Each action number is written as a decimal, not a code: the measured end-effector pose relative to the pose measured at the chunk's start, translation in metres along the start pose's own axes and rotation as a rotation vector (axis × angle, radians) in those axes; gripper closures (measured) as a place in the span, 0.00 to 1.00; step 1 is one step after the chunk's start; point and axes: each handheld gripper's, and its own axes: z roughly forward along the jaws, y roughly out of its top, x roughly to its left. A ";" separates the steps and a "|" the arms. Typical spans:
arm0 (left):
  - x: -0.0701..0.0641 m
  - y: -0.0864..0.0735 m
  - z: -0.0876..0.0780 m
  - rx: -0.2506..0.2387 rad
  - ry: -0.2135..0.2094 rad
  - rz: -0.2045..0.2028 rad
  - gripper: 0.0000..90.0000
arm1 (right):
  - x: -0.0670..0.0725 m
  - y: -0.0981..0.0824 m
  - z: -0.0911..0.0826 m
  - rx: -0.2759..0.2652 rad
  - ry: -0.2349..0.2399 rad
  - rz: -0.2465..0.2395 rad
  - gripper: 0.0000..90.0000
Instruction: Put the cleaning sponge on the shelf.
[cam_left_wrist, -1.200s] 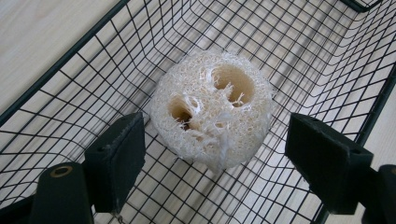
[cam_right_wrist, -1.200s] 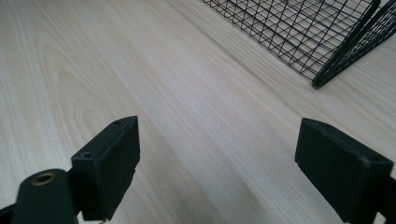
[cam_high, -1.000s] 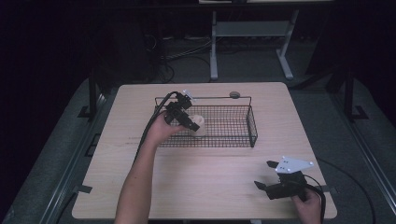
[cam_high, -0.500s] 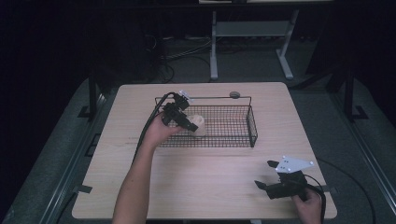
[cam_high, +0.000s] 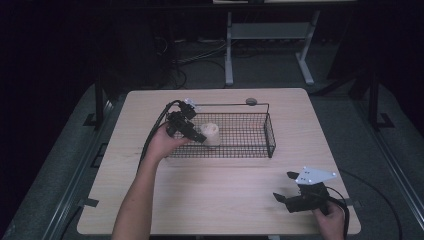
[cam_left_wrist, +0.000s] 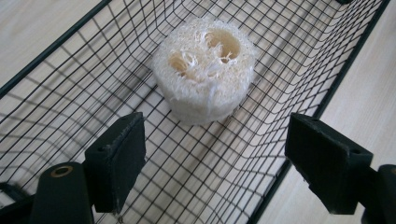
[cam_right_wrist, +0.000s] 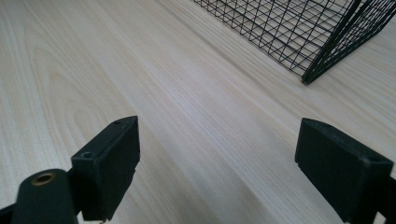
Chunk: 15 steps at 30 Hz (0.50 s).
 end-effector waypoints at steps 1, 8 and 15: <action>-0.001 -0.001 -0.002 -0.011 0.000 -0.004 0.22 | 0.000 0.000 0.000 0.001 -0.002 -0.002 0.15; -0.005 -0.007 -0.015 -0.037 0.007 0.009 0.22 | 0.000 0.000 0.000 0.001 -0.001 -0.006 0.15; -0.010 -0.016 -0.022 -0.036 0.003 0.021 0.22 | 0.001 0.000 0.001 0.006 -0.004 -0.009 0.15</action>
